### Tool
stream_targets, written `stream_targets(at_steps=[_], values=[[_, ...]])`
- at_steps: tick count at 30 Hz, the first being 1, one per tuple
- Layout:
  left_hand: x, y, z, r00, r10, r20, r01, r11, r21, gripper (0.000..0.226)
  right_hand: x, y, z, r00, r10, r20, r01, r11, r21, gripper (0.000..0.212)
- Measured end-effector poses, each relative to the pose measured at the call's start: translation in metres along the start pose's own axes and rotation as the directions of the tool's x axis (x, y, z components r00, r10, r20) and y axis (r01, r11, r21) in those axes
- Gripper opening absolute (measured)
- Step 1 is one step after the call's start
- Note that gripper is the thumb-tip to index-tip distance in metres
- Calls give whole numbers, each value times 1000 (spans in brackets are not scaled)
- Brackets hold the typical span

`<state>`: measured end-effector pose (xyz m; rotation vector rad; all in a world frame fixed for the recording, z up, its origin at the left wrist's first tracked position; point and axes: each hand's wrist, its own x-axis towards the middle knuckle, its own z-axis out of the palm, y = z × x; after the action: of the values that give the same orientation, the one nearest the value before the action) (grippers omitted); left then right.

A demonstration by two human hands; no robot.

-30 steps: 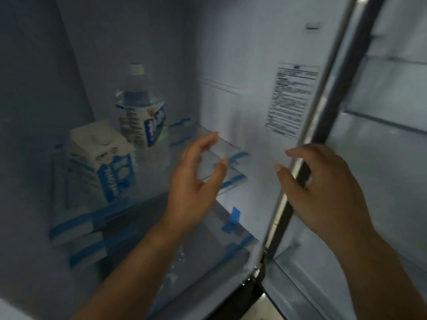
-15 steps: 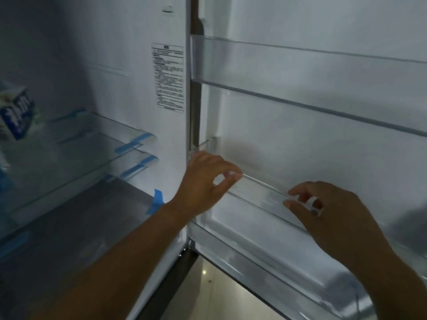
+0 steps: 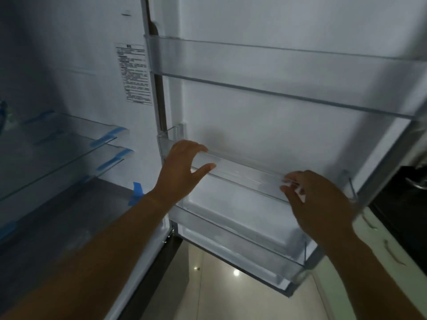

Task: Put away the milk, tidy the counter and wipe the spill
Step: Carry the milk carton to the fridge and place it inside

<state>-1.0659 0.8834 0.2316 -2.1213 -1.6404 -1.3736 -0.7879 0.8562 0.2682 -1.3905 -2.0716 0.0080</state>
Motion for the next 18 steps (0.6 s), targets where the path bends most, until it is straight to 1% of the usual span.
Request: stream_targets(at_steps=[2,5,8,10,12,14,16,18], values=[[-6,15,4,1000,19,8,-18,999,-46,44,-6,-9,4,998,-10,-67,9,1000,-17,13],[-16,22,-1,997,70,25,-67,991,-114,46,-20,-29,9,988,-28,-150,20,999,-50,13],[-20,11,-21,990,95,108,-76,983,-170,48,-38,-53,11,984,-54,-169,40,996,-82,18],[-22,4,-37,979,100,176,-64,978,-199,52,-52,-70,10,985,-61,-162,51,997,-61,23],[-26,-5,-50,968,111,224,-62,974,-217,56,-68,-86,8,979,-56,-195,51,998,-33,26],[-34,-15,-62,956,134,261,-78,973,-216,53,-84,-103,8,968,-56,-245,51,998,-28,28],[-41,-20,-73,947,140,291,-84,976,-199,51,-98,-123,12,960,-71,-271,50,995,-82,28],[-50,-16,-84,946,126,299,-69,978,-195,55,-106,-141,17,956,-91,-280,56,990,-131,29]])
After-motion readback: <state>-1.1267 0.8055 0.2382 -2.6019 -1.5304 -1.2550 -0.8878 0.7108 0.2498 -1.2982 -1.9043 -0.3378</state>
